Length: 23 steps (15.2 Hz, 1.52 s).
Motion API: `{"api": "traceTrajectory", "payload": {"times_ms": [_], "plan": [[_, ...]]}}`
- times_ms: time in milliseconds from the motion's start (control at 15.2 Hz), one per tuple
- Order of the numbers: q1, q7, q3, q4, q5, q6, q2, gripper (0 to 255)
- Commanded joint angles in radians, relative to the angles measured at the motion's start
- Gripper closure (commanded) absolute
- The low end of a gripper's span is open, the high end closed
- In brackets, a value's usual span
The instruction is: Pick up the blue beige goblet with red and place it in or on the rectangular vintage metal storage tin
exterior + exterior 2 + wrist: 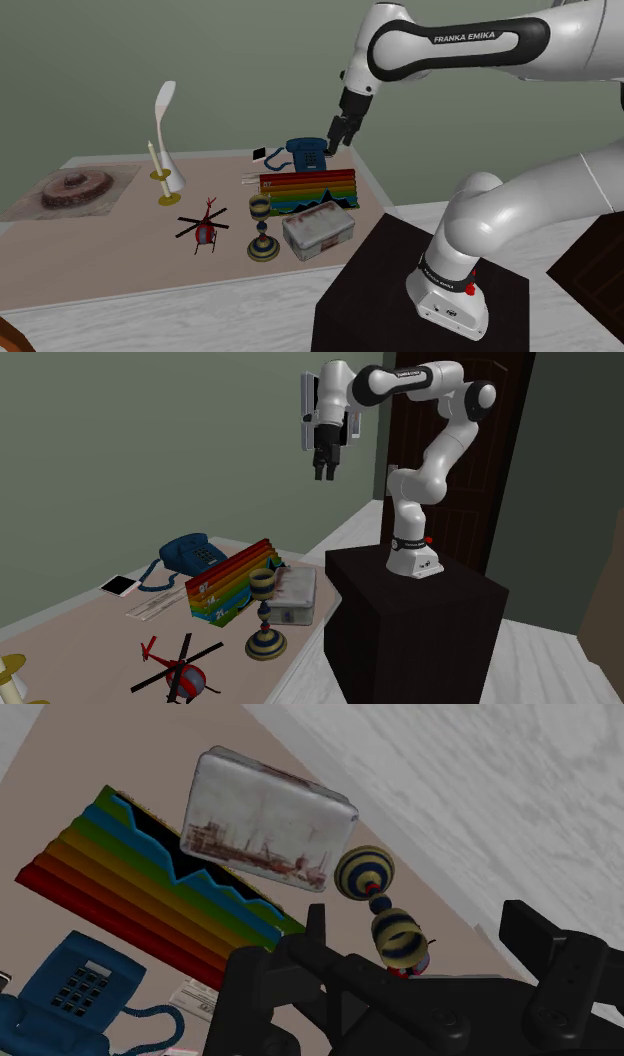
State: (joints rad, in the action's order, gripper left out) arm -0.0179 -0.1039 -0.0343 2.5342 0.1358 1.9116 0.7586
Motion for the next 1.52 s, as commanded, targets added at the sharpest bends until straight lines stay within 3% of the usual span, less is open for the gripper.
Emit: {"api": "traceTrajectory", "payload": {"times_ms": [0, 726, 1188, 1452], "plan": [[-0.015, -0.014, 0.015, 0.04, 0.007, 0.099, -0.031, 0], [-0.096, -0.113, 0.068, 0.125, 0.042, 0.646, -0.371, 0], [-0.141, -0.178, 0.092, 0.057, 0.057, 0.958, -0.675, 0], [-0.157, -0.199, 0.1, -0.006, 0.047, 1.082, -0.826, 0]]}}
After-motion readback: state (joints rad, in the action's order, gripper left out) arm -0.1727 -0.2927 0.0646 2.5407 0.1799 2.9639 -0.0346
